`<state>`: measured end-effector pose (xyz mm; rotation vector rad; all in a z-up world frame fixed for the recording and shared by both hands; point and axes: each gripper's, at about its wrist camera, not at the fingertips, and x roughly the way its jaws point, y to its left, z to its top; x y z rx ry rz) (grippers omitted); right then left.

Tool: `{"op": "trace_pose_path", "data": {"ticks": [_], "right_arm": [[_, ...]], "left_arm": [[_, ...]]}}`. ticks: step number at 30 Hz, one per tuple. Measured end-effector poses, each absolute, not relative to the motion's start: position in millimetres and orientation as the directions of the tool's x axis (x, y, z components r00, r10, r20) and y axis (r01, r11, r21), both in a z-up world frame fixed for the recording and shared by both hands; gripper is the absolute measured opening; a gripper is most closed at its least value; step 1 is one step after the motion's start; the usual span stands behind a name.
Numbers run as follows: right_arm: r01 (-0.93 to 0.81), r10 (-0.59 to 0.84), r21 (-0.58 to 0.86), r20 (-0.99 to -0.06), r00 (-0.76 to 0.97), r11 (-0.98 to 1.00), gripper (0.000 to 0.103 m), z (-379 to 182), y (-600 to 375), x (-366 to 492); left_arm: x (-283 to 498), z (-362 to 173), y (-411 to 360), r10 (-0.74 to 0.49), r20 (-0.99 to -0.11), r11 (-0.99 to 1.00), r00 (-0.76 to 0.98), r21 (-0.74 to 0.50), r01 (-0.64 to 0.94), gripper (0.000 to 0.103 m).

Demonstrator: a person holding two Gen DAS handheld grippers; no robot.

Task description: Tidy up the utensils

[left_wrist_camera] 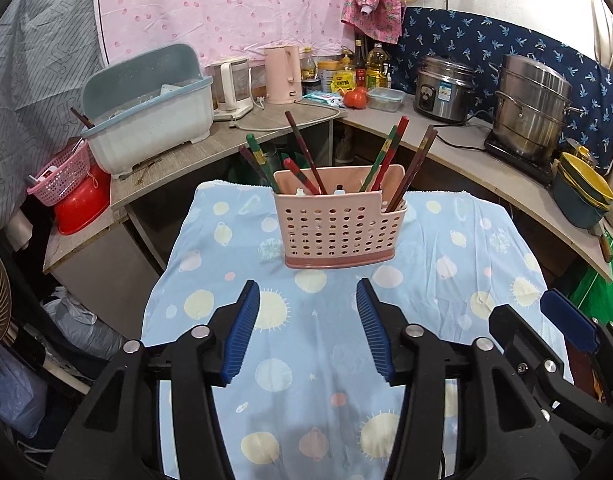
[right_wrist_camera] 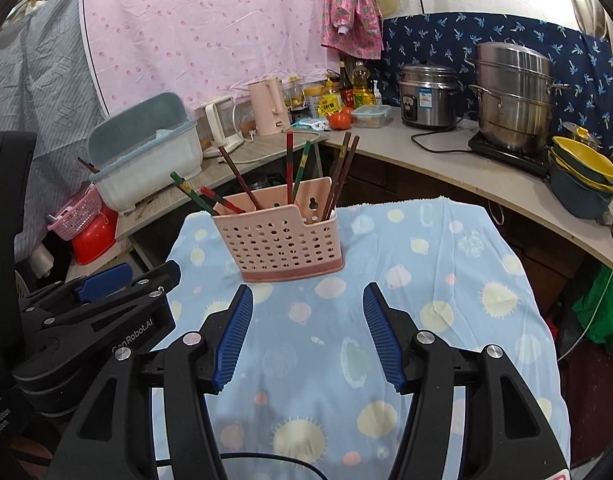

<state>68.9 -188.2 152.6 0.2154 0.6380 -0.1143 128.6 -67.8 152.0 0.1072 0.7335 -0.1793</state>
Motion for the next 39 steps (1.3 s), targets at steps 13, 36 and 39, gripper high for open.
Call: {"op": "trace_pose_path", "data": {"ticks": [13,36,39], "right_arm": [[0.186,-0.069,0.128,-0.617,0.784,0.974,0.068,145.3,-184.1,74.2],[0.198,-0.084,0.116,-0.625,0.776,0.973,0.085,143.3,-190.7,84.0],[0.203,-0.082,0.122,-0.629,0.773,0.972,0.085,141.4,-192.4,84.2]], "left_arm": [[134.3,139.5,-54.9,-0.082,-0.690,0.988,0.720,0.036,0.147,0.070],[146.1,136.1,-48.0,-0.043,-0.698,0.994,0.715,0.045,0.103,0.095],[146.2,134.5,-49.4,-0.043,-0.700,0.992,0.713,0.052,0.111,0.095]]}}
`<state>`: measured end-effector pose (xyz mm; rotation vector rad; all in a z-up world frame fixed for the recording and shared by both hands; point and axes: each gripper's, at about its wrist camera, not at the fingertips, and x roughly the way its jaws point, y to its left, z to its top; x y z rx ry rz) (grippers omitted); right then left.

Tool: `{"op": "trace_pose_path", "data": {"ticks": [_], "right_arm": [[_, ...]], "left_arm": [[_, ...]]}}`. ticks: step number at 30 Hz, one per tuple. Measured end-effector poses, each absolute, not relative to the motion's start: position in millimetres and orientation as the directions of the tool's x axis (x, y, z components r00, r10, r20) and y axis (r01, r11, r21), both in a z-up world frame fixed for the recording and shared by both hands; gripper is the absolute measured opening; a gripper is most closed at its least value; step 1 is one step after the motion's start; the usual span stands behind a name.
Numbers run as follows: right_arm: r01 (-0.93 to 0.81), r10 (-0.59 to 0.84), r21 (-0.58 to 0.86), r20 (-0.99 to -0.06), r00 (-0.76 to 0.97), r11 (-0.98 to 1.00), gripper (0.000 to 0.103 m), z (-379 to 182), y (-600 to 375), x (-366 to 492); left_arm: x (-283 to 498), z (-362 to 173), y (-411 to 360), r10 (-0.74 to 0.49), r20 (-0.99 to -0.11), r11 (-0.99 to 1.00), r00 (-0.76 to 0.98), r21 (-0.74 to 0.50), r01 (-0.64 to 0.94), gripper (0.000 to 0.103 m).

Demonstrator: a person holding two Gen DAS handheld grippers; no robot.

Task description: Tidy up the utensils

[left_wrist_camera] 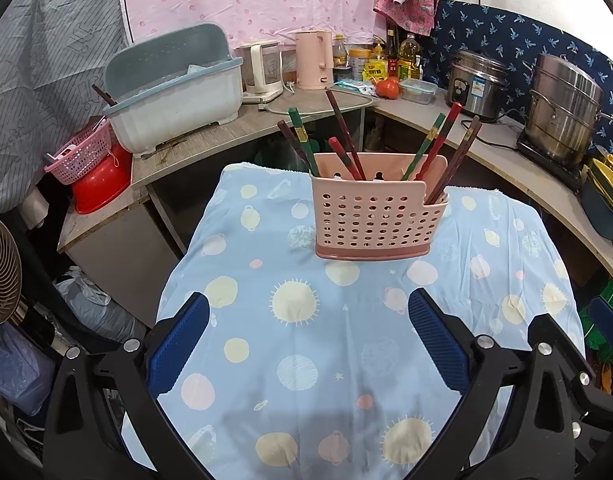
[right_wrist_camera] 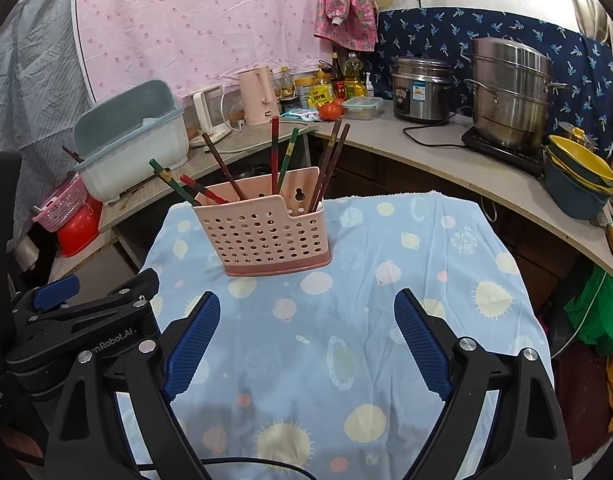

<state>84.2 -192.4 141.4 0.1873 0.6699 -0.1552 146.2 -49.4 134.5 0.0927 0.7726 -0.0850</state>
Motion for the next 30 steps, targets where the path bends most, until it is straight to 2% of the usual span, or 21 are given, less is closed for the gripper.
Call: {"op": "trace_pose_path", "data": {"ticks": [5,9,30], "right_arm": [[0.211,-0.096,0.113,-0.625,0.775,0.971,0.088,141.6,-193.4,82.9],[0.220,-0.109,0.106,-0.619,0.778,0.970,0.096,143.1,-194.1,82.3],[0.224,-0.121,0.094,-0.615,0.780,0.970,0.096,144.1,-194.1,80.9]], "left_arm": [[146.3,134.0,-50.0,-0.043,-0.701,0.992,0.712,0.052,0.112,0.096],[145.9,133.7,-50.7,-0.044,-0.699,0.993,0.714,0.047,0.108,0.096],[146.4,132.8,-50.0,-0.038,-0.702,0.994,0.711,0.047,0.100,0.096]]}}
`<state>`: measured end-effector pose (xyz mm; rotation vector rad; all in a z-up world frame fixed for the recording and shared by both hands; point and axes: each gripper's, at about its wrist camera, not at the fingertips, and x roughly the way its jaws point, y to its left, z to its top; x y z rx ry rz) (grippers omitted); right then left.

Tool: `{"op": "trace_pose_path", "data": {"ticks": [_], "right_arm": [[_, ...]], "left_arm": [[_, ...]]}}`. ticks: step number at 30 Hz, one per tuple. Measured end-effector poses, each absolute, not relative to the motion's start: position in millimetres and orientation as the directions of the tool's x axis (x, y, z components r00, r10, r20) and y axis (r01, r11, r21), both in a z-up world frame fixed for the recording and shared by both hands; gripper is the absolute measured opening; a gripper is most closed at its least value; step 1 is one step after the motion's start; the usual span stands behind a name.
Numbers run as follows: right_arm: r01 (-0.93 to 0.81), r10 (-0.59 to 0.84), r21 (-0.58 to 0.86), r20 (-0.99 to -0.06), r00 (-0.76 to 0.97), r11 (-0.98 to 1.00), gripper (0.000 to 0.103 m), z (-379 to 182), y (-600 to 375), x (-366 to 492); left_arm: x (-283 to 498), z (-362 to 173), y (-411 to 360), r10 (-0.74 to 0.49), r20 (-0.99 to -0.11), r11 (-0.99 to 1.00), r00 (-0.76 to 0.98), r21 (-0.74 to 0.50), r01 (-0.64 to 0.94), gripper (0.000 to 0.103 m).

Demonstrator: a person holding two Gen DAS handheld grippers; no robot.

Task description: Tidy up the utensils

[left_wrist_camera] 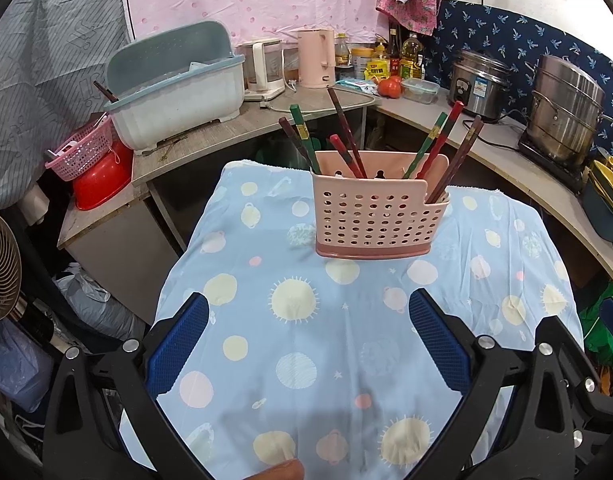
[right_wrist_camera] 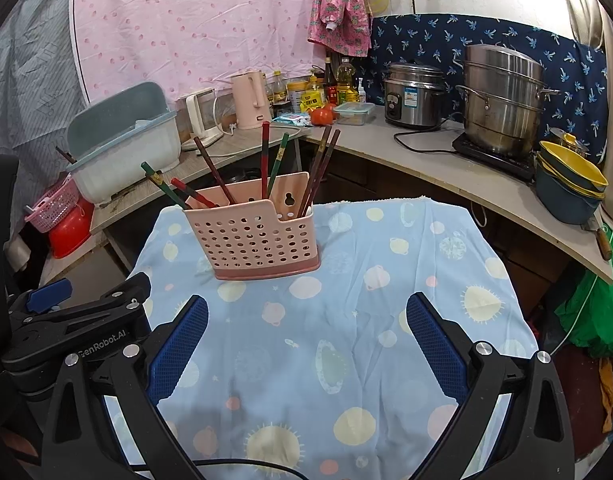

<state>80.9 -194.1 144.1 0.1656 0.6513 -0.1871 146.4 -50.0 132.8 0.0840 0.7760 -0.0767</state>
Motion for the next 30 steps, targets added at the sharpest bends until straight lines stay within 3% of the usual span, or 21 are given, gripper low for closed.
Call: {"op": "trace_pose_path", "data": {"ticks": [30], "right_arm": [[0.229,-0.133,0.079,-0.614,0.778,0.970,0.096,142.1,-195.2,78.4]], "left_arm": [[144.9,130.8,-48.8,-0.023,-0.705,0.995,0.709,0.053,0.085,0.096]]}}
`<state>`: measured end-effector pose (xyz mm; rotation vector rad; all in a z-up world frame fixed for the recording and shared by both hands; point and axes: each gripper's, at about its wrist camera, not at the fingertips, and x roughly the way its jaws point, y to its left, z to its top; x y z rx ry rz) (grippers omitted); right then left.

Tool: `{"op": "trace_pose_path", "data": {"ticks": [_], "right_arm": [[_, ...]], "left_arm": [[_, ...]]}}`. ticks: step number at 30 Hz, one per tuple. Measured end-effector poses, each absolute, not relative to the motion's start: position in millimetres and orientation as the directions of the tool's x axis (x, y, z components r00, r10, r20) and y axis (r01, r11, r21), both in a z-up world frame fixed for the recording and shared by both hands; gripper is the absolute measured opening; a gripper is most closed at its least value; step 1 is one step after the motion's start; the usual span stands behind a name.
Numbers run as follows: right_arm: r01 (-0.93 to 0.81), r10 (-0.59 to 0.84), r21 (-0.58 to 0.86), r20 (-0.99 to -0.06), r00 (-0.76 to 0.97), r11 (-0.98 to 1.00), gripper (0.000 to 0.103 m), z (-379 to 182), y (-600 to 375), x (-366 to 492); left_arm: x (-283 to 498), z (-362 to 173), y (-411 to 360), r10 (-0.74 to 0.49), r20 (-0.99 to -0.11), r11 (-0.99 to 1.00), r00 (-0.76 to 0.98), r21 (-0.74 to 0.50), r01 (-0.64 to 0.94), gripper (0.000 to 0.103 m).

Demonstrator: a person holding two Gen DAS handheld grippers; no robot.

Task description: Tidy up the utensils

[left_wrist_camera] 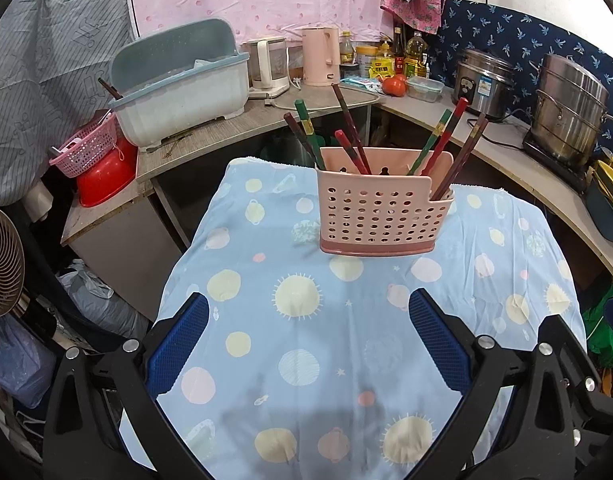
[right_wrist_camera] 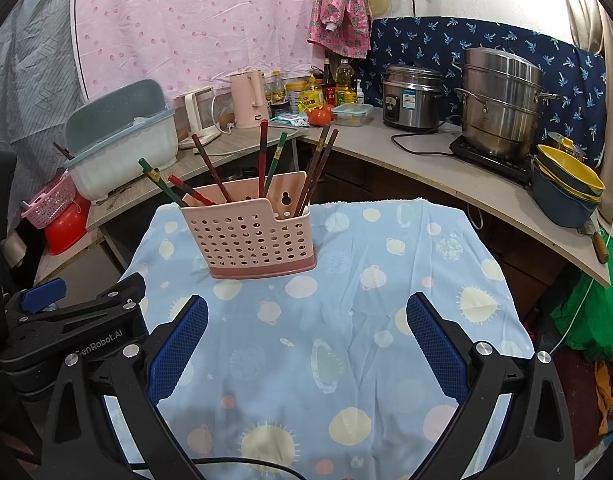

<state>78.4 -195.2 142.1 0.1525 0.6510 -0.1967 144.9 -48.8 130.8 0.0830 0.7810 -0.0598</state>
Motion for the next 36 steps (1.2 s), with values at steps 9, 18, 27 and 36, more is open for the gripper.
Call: {"op": "trace_pose_path", "data": {"ticks": [9,18,27,36], "right_arm": [[0.229,-0.133,0.079,-0.614,0.778,0.970,0.096,142.2,-195.1,78.6],[0.229,-0.134,0.078,-0.615,0.777,0.970,0.096,142.5,-195.3,79.0],[0.229,-0.135,0.075,-0.616,0.776,0.971,0.096,142.3,-196.3,78.9],[0.241,-0.139,0.083,-0.621,0.772,0.967,0.096,140.4,-198.7,79.8]], "left_arm": [[144.5,130.3,-48.5,-0.020,-0.706,0.995,0.708,0.057,0.084,0.096],[144.8,130.5,-48.5,-0.020,-0.707,0.995,0.707,0.057,0.084,0.096],[144.8,130.1,-48.2,-0.016,-0.707,0.995,0.707,0.062,0.084,0.096],[147.3,129.3,-42.3,-0.011,-0.716,0.994,0.698,0.068,0.086,0.096]]}}
